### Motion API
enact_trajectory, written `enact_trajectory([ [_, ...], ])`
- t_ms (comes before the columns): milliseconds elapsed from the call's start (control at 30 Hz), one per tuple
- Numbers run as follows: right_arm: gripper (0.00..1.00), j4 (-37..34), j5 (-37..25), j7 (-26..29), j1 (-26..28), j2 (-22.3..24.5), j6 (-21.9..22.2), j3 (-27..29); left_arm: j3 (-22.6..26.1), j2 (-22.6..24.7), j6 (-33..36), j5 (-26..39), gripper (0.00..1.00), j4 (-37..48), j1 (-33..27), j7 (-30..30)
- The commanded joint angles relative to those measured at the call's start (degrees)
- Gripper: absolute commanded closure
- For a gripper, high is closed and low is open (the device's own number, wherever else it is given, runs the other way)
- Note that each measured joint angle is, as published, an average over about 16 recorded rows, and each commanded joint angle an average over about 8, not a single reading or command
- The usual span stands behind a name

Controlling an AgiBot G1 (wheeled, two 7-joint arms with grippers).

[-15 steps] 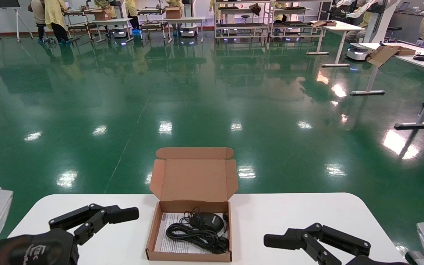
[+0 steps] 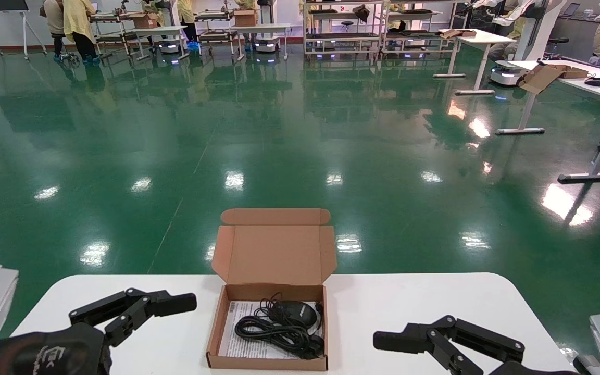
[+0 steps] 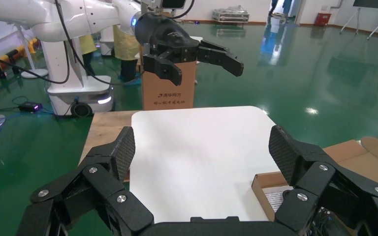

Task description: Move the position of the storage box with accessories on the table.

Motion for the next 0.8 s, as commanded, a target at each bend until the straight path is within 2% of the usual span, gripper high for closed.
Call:
enact_trajectory([
  [33,0.0,0.03,0.0,0.03,-0.05,0.04,0.0,0.01,0.0,0.0,0.0,0.0,0.0,0.0,0.0,0.0],
  [200,0.0,-0.47,-0.65,-0.07,1.29,-0.5,-0.31,-0.32,0.0,0.0,0.0,0.0,0.0,0.0,0.0,0.0],
  [367,0.0,-4.04,-5.04,1.21,7.58,-2.7,-1.17,-2.7,0.0,0.0,0.0,0.0,0.0,0.0,0.0,0.0],
  [533,0.0,-11.6,-11.32,3.02,15.75,-6.42,-2.22,-6.35,0.0,0.0,0.0,0.0,0.0,0.0,0.0,0.0],
  [800,0.0,-27.39,-19.43,3.69,26.6,-14.27,-2.75,-11.71,0.0,0.0,0.0,0.0,0.0,0.0,0.0,0.0],
])
